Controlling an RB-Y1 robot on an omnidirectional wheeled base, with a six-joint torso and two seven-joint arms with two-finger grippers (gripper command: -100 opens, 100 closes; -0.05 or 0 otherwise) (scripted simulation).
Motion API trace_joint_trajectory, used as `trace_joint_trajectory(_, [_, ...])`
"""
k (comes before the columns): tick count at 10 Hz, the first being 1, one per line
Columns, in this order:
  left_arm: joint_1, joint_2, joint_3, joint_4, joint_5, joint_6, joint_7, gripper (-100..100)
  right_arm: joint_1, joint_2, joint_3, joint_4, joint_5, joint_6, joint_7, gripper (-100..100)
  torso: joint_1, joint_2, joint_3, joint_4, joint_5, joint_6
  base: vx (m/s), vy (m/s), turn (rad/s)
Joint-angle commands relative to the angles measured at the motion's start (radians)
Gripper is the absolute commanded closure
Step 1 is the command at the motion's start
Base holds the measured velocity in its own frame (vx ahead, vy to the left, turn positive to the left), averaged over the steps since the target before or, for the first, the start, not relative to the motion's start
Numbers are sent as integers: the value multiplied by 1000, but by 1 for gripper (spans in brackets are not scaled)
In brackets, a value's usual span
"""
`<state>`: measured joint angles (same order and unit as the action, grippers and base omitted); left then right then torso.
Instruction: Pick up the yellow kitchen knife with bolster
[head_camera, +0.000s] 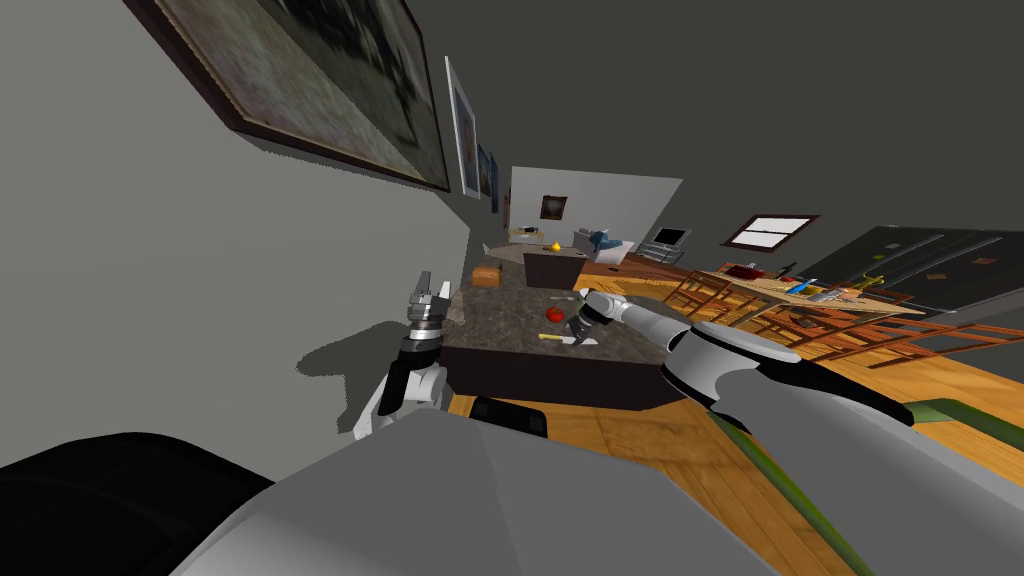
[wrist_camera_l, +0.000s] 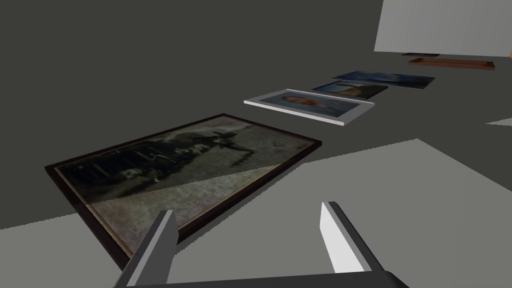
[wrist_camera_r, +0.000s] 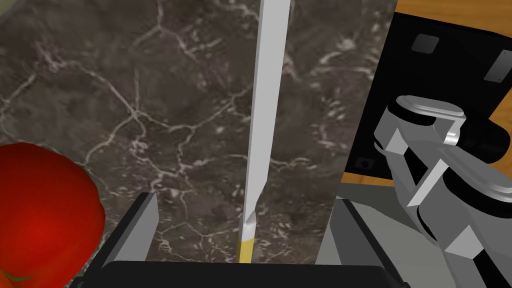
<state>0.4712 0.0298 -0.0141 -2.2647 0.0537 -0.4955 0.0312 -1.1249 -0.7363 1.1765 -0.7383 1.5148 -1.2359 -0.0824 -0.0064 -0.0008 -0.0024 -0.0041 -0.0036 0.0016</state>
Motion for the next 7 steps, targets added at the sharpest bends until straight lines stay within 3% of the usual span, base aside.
trace_joint_trajectory(1, [0, 0, 0, 0, 0, 0, 0, 0, -3, 34, -2, 7, 22, 12, -42, -100, 0, 0, 0, 0, 0, 0, -29, -100, 87])
trace_joint_trajectory(3, [0, 0, 0, 0, 0, 0, 0, 0, -4, 57, -4, 7, 38, 21, -76, -100, -2, 0, 0, 0, 0, 0, -33, -104, 65])
trace_joint_trajectory(4, [0, 0, 0, 0, 0, 0, 0, 0, -4, 49, -3, 7, 33, 18, -62, -100, -1, 0, 0, 0, 0, 0, -16, -37, 14])
trace_joint_trajectory(5, [0, 0, 0, 0, 0, 0, 0, 0, -3, 50, -3, 4, 34, 19, -69, 100, 2, -1, 0, 0, 0, 0, -3, -8, -2])
trace_joint_trajectory(7, [0, 0, 0, 0, 0, 0, 0, 0, -3, 49, -3, 4, 34, 19, -68, 100, 4, -2, -1, 0, 1, 0, 0, 0, 0])
